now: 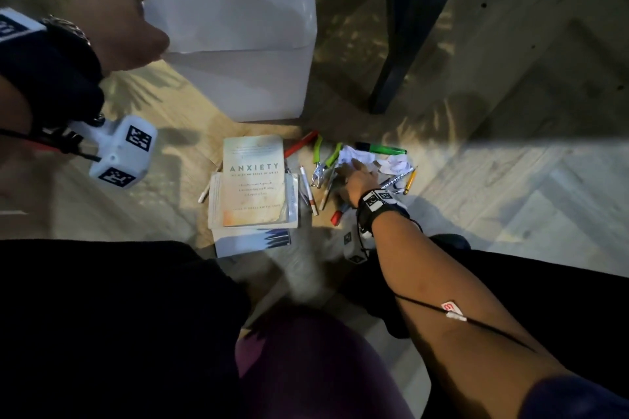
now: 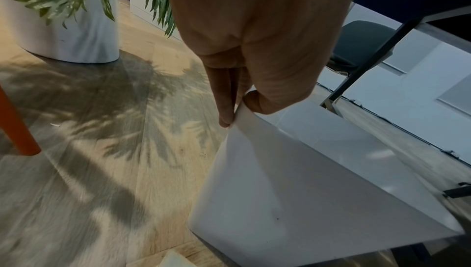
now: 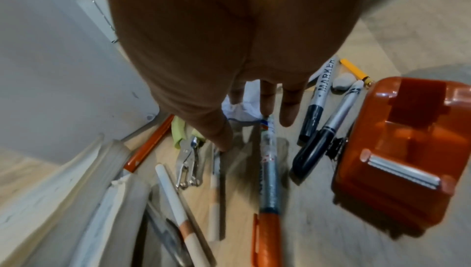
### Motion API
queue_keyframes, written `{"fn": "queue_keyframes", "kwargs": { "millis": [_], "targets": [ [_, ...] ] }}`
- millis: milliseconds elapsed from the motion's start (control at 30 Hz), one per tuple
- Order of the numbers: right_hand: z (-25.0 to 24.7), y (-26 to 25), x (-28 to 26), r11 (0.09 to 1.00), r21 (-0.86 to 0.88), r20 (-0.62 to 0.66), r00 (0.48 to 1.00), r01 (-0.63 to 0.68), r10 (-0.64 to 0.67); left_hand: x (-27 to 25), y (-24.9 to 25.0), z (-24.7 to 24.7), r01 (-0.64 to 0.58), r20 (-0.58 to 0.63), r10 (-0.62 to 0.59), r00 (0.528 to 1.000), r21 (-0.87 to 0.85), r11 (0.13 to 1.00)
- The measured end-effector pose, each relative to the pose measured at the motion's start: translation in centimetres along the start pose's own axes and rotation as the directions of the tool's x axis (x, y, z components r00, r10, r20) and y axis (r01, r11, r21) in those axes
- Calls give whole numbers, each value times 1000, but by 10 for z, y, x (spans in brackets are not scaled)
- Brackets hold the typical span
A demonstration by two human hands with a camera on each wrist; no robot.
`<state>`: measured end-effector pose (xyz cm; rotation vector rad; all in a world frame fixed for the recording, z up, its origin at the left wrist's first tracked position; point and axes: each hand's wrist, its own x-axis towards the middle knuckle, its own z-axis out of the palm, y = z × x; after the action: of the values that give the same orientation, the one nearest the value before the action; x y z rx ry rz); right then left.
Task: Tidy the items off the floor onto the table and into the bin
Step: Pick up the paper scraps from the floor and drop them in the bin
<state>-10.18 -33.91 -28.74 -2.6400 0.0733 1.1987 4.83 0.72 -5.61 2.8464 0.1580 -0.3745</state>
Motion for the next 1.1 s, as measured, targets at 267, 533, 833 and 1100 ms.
{"fn": "queue_keyframes", "kwargs": {
  "millis": [267,533,833,1100],
  "targets": [
    [13,-3,-13,958,274,-367,913,-80,181,4,-4,0,30,-12,-30,999,-8,1000],
    [-98,-104,-81,623,559,-821,471,547,323,5,-3,-5,-7,-15,8,1000,68,998],
    [-199,-197,-119,636,26,-998,58,771,-30,2,2,-7,5,23,-6,1000,2,1000],
    [-167,-126,-62,743,307,-922,380,595,77,3,2,-4,-1,31,1,1000,-17,1000]
  ]
}}
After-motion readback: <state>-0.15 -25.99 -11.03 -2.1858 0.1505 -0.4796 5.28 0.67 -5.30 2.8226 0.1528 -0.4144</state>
